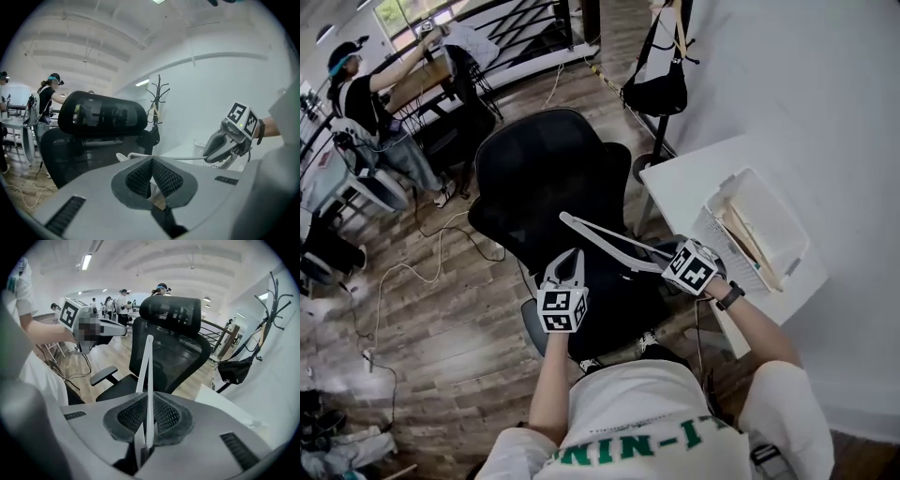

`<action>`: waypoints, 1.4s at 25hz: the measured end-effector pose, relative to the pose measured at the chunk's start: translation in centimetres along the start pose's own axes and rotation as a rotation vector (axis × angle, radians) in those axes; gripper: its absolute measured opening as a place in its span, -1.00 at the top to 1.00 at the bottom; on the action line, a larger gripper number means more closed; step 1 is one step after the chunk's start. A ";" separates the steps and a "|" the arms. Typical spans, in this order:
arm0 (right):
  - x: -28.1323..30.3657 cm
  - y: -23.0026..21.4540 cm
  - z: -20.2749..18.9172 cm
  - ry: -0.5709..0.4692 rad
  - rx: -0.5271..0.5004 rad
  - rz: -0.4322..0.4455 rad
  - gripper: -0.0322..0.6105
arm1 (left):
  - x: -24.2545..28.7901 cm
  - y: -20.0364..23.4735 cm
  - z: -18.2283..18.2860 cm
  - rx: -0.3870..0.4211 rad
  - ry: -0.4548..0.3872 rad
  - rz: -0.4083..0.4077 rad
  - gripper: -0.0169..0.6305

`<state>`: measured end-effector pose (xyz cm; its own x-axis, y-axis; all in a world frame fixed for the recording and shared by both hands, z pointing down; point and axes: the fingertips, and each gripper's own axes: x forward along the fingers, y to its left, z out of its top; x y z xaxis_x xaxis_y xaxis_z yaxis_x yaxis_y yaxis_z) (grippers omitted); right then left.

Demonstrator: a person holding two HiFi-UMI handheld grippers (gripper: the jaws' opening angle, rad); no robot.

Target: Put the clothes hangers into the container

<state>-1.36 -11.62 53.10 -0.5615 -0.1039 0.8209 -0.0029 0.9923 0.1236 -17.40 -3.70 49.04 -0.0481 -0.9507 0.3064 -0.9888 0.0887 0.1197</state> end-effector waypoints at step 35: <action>-33.6 -22.0 -15.2 -0.207 0.378 -0.654 0.76 | 14.5 -30.7 15.2 0.162 -0.190 -0.573 0.91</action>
<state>30.20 -30.96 31.25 -0.4915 -0.6973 0.5217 -0.6471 0.6933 0.3171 10.08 -24.73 35.44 0.4865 -0.8715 0.0607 -0.8732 -0.4829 0.0656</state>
